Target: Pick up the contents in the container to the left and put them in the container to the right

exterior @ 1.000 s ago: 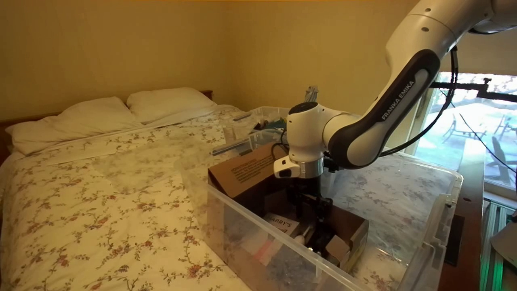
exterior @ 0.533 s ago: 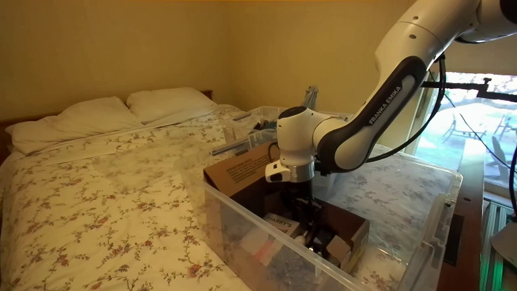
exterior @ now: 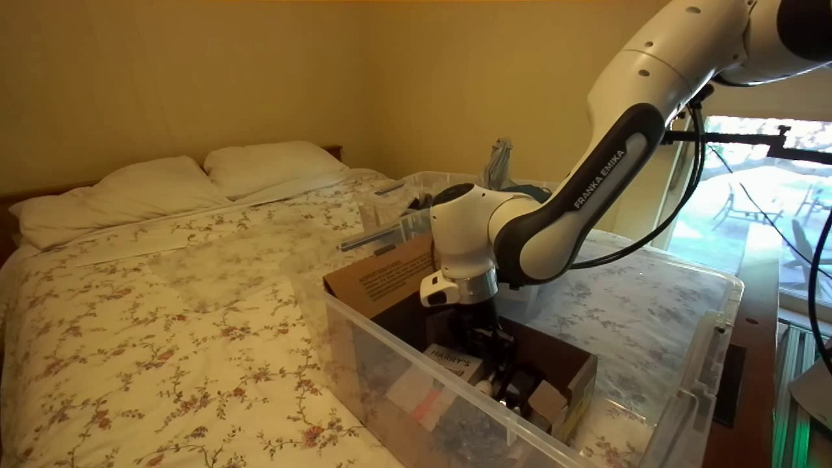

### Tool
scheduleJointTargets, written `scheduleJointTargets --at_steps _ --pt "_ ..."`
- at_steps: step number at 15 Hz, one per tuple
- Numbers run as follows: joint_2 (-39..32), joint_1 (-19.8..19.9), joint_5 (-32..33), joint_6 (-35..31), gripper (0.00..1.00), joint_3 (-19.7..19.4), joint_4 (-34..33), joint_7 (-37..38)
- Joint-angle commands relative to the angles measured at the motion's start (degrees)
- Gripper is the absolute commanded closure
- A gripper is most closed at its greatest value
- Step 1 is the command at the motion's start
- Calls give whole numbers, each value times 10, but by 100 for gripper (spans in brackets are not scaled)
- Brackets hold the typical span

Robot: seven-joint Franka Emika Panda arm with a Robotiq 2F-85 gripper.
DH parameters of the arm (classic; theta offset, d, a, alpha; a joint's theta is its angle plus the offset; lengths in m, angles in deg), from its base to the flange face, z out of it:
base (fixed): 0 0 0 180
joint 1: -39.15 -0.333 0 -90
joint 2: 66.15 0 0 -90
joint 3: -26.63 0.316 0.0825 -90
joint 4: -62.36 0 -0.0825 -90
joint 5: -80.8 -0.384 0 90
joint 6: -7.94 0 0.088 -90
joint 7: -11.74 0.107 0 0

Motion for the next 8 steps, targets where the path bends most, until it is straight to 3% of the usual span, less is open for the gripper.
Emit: scheduleJointTargets --at_steps 1,2,4,7,8 --pt "-43 -1 -11 29 45 10 -39 -18" --pt "-50 -3 -10 25 63 10 -43 -13" --pt "-61 -3 -9 16 72 9 -52 -10" --pt "-57 -4 -7 13 95 5 -53 0" --pt "-47 -1 -8 13 98 4 -45 4"
